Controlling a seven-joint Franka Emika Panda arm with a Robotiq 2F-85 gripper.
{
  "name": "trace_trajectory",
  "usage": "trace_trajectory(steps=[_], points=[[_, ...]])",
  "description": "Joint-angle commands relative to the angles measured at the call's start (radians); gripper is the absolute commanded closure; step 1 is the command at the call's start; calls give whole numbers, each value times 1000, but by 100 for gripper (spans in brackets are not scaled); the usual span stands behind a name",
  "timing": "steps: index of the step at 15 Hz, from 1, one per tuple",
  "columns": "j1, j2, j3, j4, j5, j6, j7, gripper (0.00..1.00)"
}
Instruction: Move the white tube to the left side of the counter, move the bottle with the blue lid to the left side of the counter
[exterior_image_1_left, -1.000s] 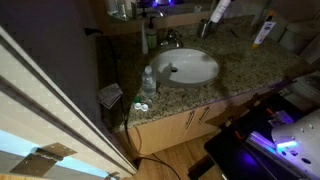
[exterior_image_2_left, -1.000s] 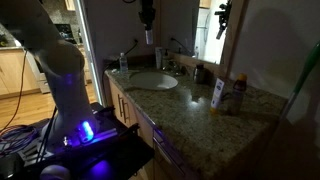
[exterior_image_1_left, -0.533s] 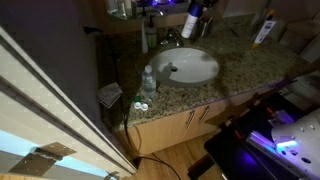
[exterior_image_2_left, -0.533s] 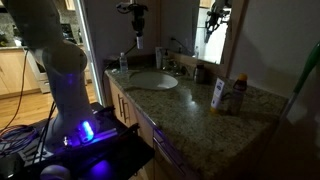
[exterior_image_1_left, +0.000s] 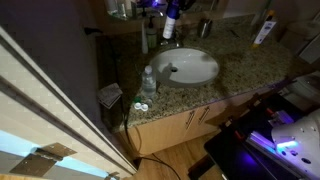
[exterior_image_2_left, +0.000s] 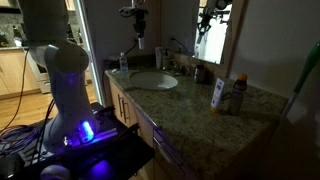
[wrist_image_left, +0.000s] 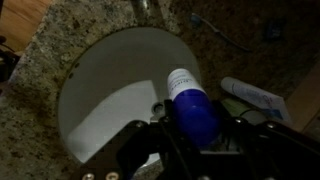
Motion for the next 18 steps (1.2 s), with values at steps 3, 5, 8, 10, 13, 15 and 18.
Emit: trace_trajectory(steps=[3,5,8,10,13,15,18], points=[[99,231,-27,173,-203,-64,150,85],[137,330,-54,284,-241,-81,210,85],[156,309,-77,238,-204,-41,195,60],[163,350,-86,291,-202,-53,196,85],[167,400,-97,321,-174,-49,206,85],[173,445,-108,369,-148,-25,227,85],[197,529,-141,472,-161,-42,273,85]])
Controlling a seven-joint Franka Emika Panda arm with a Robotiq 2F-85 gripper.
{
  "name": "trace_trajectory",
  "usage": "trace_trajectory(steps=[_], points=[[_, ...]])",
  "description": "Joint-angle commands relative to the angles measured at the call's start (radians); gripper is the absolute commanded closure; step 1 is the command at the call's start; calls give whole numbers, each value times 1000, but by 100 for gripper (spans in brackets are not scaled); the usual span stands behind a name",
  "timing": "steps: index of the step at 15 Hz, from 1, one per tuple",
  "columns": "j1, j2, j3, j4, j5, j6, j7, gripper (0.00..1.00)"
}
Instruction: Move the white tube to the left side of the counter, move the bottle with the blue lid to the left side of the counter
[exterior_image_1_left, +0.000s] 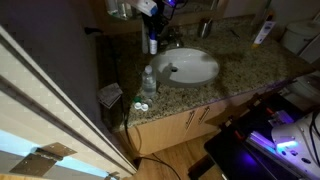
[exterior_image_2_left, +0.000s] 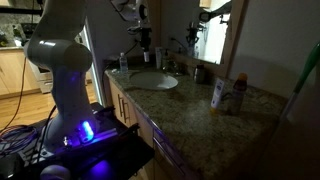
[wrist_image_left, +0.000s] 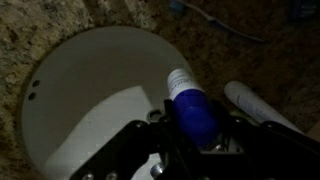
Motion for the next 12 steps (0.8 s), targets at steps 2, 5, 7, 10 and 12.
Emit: trace_trajectory(steps=[2,5,7,10,12], points=[[43,124,-53,166,14,-26,48,85],[43,110,-59,130,19,-6,31,60],[52,131,-62,151,15,-12,35,85],[56,200,-62,236,40,-12,51,85],[63,249,-72,296,49,-10,73,85]])
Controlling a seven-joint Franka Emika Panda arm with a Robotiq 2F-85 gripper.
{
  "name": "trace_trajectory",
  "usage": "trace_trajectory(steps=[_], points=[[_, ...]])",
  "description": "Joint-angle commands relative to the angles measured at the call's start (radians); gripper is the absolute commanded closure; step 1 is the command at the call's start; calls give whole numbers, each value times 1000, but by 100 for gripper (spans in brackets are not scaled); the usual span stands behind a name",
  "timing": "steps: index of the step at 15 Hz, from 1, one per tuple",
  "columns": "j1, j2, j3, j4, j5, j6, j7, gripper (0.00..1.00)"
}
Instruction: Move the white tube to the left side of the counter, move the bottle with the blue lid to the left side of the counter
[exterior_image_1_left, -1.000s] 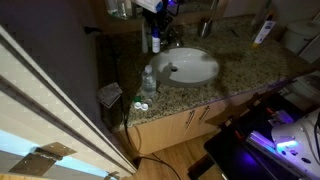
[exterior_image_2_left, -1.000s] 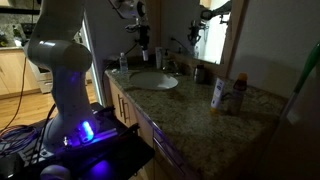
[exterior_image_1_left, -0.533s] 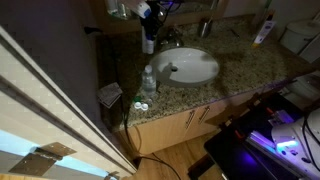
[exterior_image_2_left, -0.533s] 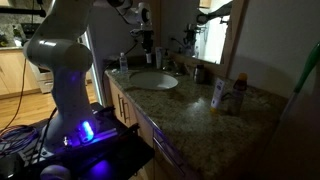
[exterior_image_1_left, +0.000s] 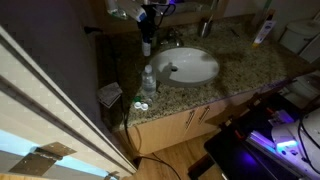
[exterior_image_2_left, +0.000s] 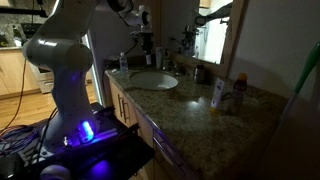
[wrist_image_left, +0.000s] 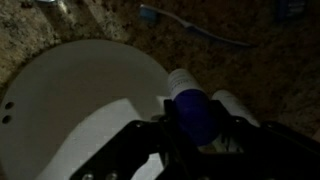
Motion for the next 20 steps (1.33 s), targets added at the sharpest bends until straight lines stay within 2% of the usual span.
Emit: trace_trajectory(steps=[1,10,17,18,19,20], points=[[22,108,-32,149,26,-8,40,85],[45,304,-62,403,38,-27,119,85],[56,358,-66,505,19,-103,132,85],[57,363,-68,517,20,-119,143,36],[56,363,-67,524,21,-135,143,34],[57,362,-68,530,20,-154,153,28]])
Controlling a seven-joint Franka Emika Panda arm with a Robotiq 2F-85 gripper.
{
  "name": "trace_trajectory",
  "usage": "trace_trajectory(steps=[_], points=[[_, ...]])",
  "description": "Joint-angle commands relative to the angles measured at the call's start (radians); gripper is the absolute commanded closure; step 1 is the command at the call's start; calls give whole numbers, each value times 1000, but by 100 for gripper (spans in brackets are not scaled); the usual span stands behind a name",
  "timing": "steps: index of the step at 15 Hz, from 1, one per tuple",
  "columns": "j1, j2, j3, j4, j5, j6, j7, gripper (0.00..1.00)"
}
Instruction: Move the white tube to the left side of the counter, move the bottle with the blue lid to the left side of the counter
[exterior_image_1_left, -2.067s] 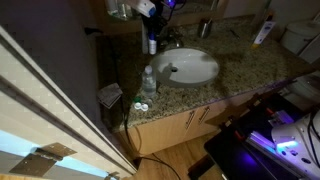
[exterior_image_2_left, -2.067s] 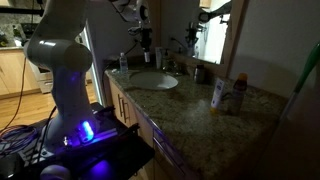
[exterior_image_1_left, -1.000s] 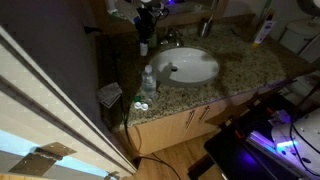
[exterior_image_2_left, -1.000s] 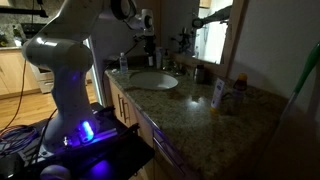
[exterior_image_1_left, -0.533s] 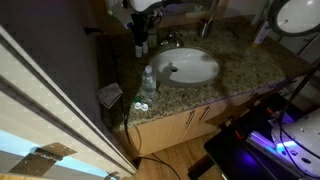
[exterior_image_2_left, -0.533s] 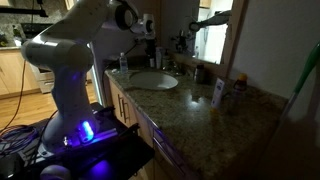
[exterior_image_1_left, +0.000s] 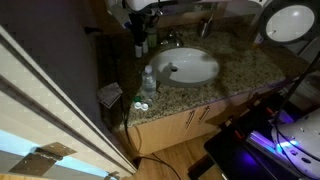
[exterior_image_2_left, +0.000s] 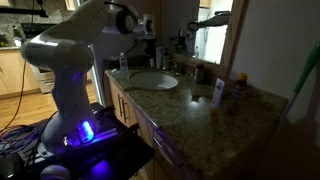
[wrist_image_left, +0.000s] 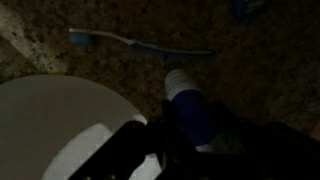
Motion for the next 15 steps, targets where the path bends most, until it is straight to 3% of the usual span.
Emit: trace_trajectory(steps=[1,4,9,12,13,15], points=[[8,21,-11,75,-4,-82,32,23],[9,5,-7,97,-6,-77,38,2],[20,-63,-3,110,-14,-52,23,0],[-2,-164,32,50,18,-92,-37,0],[17,-82,9,127,-3,-61,6,0],[17,-104,11,126,-2,-70,4,0]])
